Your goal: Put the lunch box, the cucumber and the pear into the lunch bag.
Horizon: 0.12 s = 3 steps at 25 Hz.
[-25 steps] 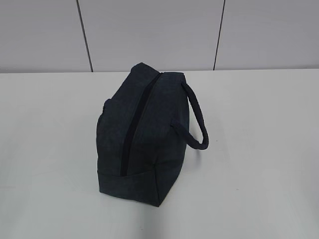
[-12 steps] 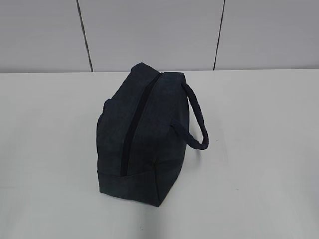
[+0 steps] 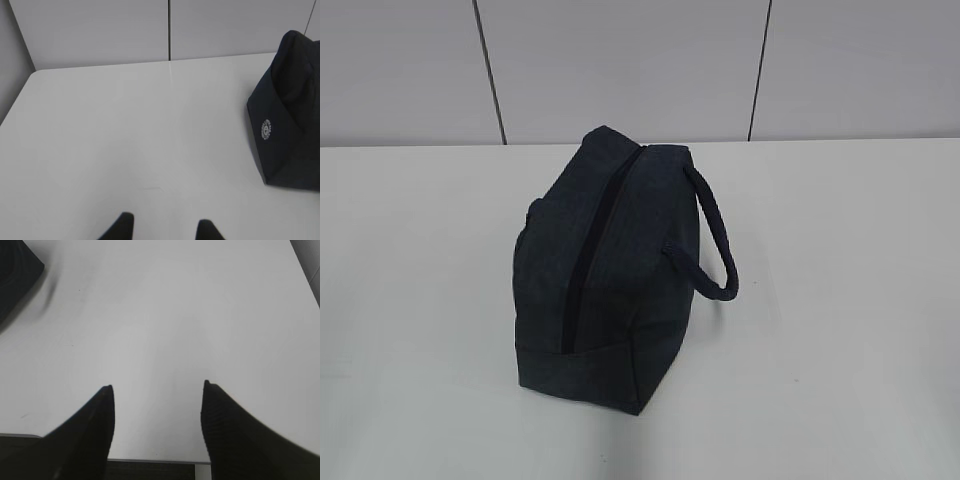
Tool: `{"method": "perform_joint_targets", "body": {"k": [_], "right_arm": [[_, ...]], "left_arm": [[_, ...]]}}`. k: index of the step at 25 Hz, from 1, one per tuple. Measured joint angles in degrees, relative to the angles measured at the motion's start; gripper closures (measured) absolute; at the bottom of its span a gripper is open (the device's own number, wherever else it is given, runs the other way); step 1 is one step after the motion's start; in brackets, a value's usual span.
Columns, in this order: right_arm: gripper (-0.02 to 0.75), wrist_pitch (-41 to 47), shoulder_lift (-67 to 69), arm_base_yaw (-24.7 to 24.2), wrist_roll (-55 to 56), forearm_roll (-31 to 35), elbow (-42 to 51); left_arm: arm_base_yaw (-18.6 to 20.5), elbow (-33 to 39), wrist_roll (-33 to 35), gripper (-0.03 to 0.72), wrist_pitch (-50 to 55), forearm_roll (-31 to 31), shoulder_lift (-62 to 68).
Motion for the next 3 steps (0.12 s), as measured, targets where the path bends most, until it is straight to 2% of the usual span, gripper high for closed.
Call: {"method": "perform_joint_targets", "body": {"k": [3], "right_arm": [[0.307, 0.00, 0.00, 0.00, 0.00, 0.00, 0.00]], "left_arm": [[0.00, 0.00, 0.00, 0.446, 0.00, 0.00, 0.00]]}}
